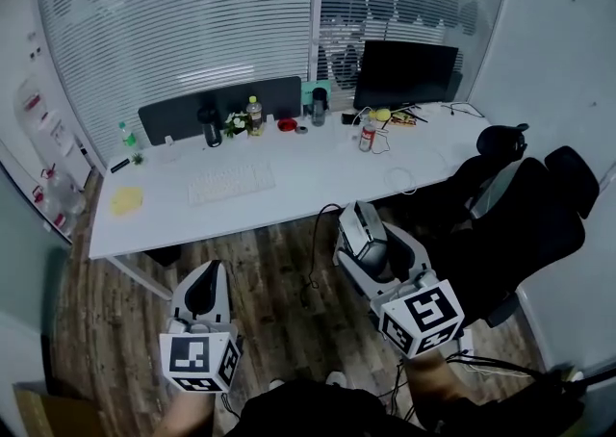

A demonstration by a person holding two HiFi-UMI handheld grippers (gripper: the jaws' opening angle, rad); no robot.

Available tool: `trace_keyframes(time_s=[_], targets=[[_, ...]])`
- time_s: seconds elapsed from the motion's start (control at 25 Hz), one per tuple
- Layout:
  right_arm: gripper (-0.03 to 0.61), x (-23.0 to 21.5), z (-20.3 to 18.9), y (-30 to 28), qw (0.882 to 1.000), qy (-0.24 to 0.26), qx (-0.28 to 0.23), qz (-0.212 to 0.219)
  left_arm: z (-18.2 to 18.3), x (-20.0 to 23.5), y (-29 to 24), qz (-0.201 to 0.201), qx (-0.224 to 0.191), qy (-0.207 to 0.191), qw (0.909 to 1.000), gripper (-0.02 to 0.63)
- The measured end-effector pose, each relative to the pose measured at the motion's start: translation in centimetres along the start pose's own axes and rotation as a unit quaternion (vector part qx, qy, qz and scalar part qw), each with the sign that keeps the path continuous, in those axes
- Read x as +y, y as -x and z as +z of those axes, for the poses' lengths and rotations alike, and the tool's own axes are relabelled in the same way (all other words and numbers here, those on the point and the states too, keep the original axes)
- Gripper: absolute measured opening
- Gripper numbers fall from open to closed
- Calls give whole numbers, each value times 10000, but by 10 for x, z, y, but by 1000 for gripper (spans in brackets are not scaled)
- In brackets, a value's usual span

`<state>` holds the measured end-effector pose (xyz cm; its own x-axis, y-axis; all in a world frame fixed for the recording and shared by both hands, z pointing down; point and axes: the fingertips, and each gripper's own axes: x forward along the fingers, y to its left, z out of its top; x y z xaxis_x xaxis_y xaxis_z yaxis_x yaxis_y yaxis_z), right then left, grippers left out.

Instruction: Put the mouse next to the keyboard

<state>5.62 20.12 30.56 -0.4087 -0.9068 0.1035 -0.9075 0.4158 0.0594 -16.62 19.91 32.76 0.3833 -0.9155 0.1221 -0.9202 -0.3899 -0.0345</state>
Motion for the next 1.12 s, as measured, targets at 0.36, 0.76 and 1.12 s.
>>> trace_keyframes(time_s=[0.36, 0.76, 1.12], targets=[[304, 29, 6, -19, 9998, 114, -44, -151, -12, 38, -2, -167, -29, 56, 9998, 31], [304, 31, 7, -64, 9999, 82, -60, -1, -14, 66, -29, -81, 23, 9, 10000, 31], [304, -21, 13, -133, 9982, 201, -244, 505, -10, 76, -104, 404, -13, 155, 9991, 31]])
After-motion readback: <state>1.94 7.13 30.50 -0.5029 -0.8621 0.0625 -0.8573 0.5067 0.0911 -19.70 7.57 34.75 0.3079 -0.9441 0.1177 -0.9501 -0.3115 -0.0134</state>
